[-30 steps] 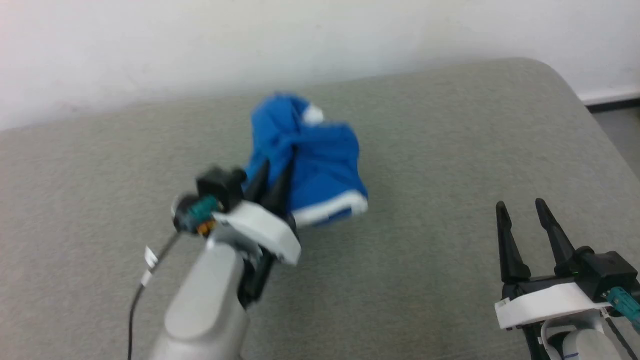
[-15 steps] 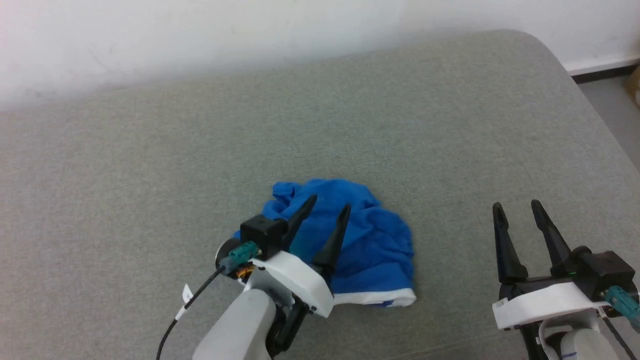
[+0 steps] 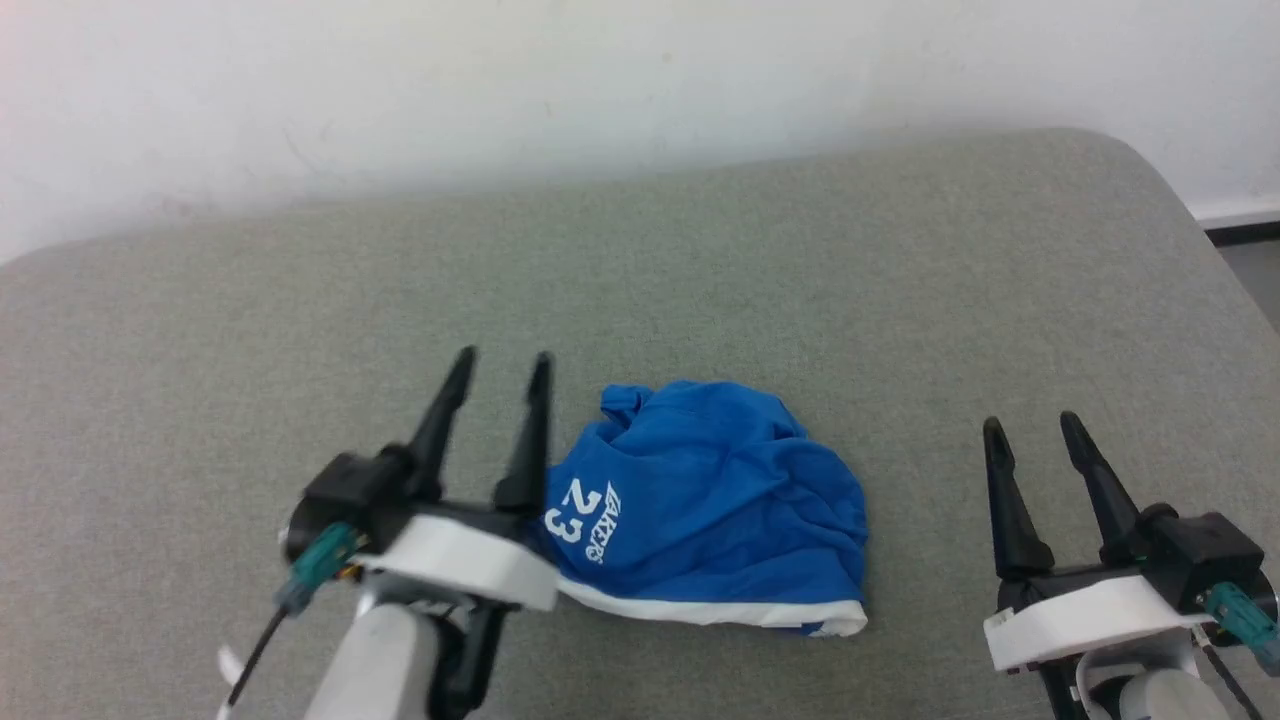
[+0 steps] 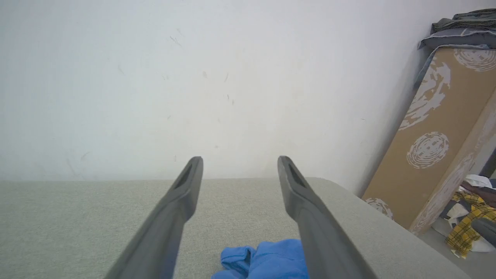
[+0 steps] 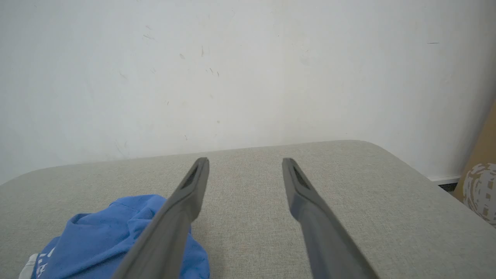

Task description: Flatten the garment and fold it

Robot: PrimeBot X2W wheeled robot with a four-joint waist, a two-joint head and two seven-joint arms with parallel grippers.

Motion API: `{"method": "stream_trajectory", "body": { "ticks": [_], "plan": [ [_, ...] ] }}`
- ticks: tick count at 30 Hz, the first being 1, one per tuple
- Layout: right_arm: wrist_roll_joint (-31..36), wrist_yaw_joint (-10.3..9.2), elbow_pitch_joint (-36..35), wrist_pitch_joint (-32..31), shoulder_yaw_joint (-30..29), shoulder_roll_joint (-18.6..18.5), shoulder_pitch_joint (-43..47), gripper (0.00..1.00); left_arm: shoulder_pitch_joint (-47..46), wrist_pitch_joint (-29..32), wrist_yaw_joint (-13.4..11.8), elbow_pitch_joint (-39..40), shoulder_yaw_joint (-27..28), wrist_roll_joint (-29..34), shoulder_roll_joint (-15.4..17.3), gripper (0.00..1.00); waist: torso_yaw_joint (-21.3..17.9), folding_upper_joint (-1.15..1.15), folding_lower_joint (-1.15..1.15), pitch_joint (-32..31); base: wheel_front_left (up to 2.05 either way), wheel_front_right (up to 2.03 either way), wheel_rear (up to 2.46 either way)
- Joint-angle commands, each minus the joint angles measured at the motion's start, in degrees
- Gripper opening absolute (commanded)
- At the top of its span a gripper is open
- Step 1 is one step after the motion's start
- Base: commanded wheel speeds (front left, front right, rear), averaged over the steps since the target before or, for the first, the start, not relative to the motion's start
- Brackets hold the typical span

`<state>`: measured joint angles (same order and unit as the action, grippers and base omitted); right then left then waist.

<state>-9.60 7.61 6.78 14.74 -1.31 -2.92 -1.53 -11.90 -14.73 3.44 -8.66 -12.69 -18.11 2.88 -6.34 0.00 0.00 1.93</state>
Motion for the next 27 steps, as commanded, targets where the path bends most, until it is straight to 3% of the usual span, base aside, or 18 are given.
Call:
{"method": "stream_trajectory", "body": {
  "ticks": [1,7,16,27],
  "plan": [
    [0.26,-0.12,-0.06,0.26,0.12,0.04,0.91,1.0,1.48,-0.27,-0.51,0.7,1.2,0.59,0.0,1.0,0.68,0.0,0.0,-0.93,0.0,0.0,0.0],
    [0.69,-0.12,-0.35,0.26,0.04,0.04,2.67,1.0,9.28,-0.27,-3.3,4.19,10.32,1.42,0.0,1.0,1.29,0.0,0.0,-2.68,0.0,0.0,0.0],
    [1.37,-0.12,1.86,-0.31,0.13,0.04,5.69,1.0,15.43,-0.27,-1.87,4.93,13.74,3.25,0.0,1.0,2.82,0.0,0.0,-4.12,0.0,0.0,0.0],
    [2.15,-0.12,9.32,-15.19,0.24,0.04,5.65,1.0,15.47,-0.27,-2.33,5.81,12.15,1.71,0.0,1.0,4.85,0.0,0.0,-3.27,0.0,0.0,0.0]
  ]
}}
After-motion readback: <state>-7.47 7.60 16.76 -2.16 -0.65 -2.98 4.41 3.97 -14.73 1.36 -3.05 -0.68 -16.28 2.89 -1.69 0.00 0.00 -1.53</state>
